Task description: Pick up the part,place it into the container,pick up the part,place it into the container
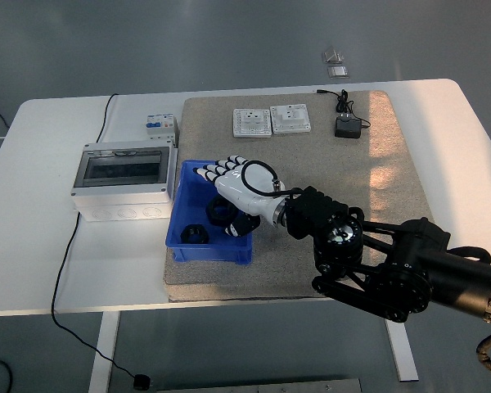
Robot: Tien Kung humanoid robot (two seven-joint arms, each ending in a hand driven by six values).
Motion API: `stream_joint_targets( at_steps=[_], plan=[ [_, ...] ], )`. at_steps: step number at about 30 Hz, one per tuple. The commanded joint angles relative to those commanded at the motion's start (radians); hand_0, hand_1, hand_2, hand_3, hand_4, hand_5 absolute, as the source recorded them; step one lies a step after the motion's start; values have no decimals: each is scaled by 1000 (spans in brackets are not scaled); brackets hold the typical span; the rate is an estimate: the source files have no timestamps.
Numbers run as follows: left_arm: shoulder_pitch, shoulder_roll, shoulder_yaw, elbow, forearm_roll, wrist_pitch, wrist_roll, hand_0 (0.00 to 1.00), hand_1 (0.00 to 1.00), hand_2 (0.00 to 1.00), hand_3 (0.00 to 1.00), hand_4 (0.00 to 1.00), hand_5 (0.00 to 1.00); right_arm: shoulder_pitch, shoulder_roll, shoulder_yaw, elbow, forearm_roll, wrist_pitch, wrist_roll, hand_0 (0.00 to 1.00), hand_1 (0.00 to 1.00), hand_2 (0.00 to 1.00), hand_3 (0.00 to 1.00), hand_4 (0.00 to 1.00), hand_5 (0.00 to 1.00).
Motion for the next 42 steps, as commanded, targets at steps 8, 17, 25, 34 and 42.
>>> stream_joint_targets(
  at_steps=[8,17,25,34,42],
  plan=[
    [2,1,2,0,4,0,1,726,691,677,783,849,998,-38,-40,144,70,14,-113,39,998,998,998,998,911,295],
    [4,-4,17,0,-10,-1,-3,726,692,677,783,848,998,-157,-133,371,140,188,-297,201,998,998,998,827,917,328],
    [6,-7,29,0,-21,-1,-8,726,692,679,783,849,998,-354,-232,609,169,435,-444,417,998,998,998,549,911,320],
    [4,-4,29,0,-16,3,-12,726,691,678,782,849,998,-607,-207,862,139,762,-484,659,860,792,805,366,886,323],
    [-6,2,25,0,10,5,-14,725,690,661,774,849,998,-689,-187,942,138,1012,-487,803,751,606,611,409,872,315]
  ],
)
